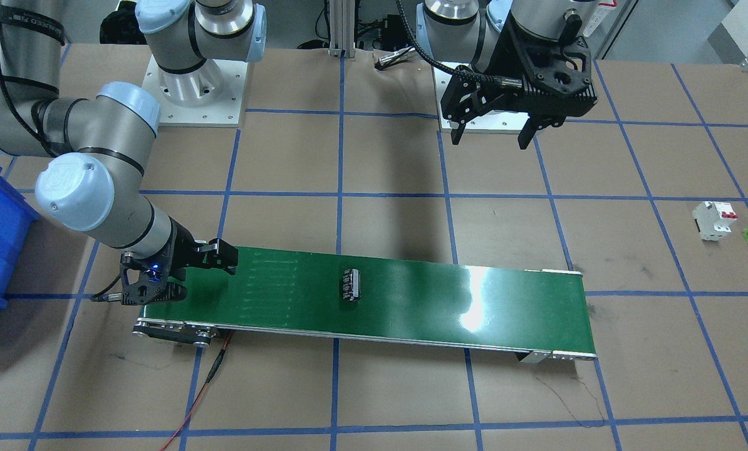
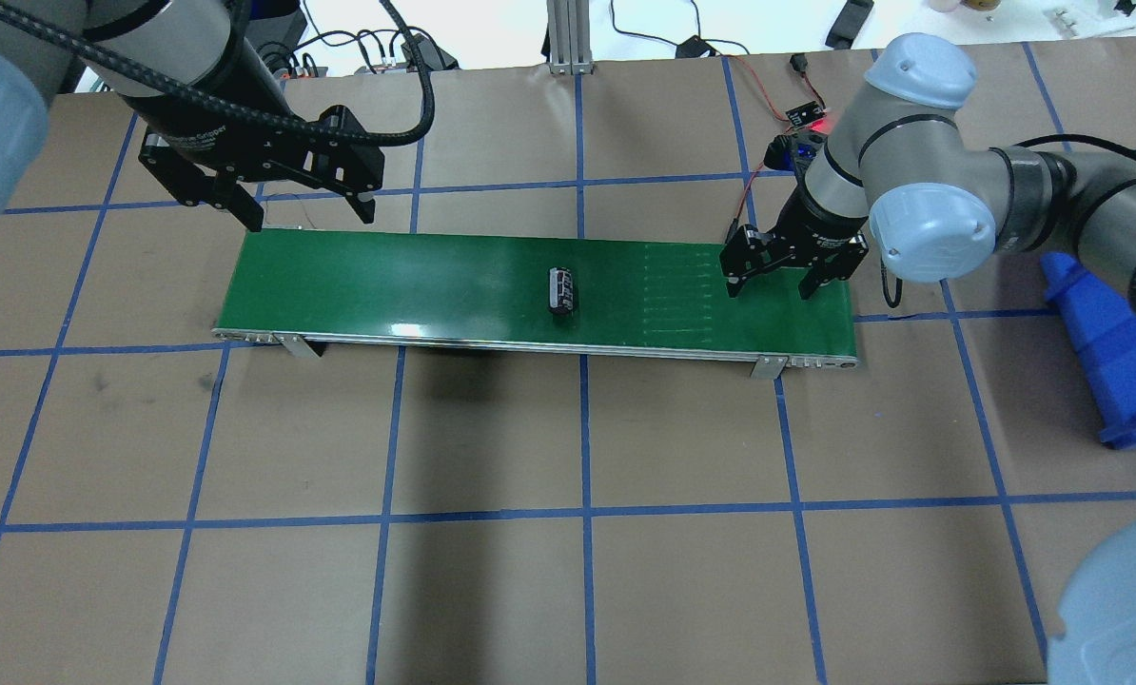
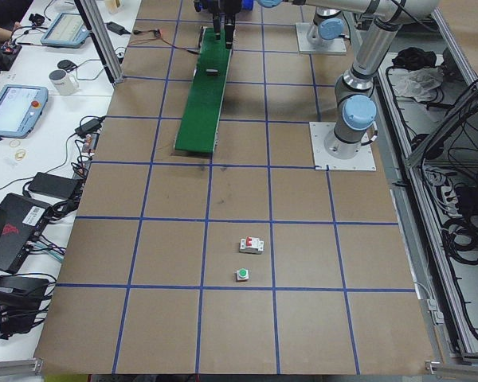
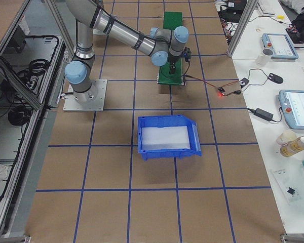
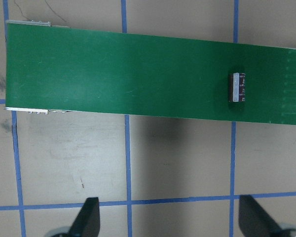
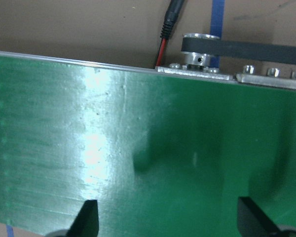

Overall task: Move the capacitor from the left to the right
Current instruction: 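Hold the right gripper above the belt while the capacitor rides toward it, then lower the right gripper and grasp the capacitor on the belt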

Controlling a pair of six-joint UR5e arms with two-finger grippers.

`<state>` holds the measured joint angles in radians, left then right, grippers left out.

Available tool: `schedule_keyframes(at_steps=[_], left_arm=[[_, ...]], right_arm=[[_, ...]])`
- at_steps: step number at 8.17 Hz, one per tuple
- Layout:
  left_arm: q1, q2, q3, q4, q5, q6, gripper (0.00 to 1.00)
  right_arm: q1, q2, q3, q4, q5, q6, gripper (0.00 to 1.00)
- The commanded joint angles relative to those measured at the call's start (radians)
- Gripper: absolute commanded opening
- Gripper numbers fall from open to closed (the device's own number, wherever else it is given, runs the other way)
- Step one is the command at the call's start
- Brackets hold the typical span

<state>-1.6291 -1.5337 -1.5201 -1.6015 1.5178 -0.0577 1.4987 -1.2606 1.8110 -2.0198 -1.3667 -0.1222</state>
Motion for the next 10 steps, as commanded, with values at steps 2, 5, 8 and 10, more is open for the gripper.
schedule_keyframes(at_steps=[2, 5, 8, 10], left_arm=[[0.000, 0.001, -0.002, 0.000, 0.001, -0.001, 1.00], [0.000, 0.001, -0.002, 0.000, 0.001, -0.001, 1.00], [0.000, 0.001, -0.002, 0.000, 0.001, -0.001, 1.00], [0.000, 0.001, -0.002, 0.000, 0.001, 0.001, 1.00]], right_arm=[[0.005, -0.006, 0.002, -0.002, -0.008, 0.036, 0.98], [0.050, -0.013, -0.001, -0.013, -0.011, 0.124, 0.99], [0.110, -0.025, -0.004, -0.026, -0.012, 0.209, 0.99], [0.135, -0.014, -0.002, -0.042, -0.014, 0.246, 0.98]])
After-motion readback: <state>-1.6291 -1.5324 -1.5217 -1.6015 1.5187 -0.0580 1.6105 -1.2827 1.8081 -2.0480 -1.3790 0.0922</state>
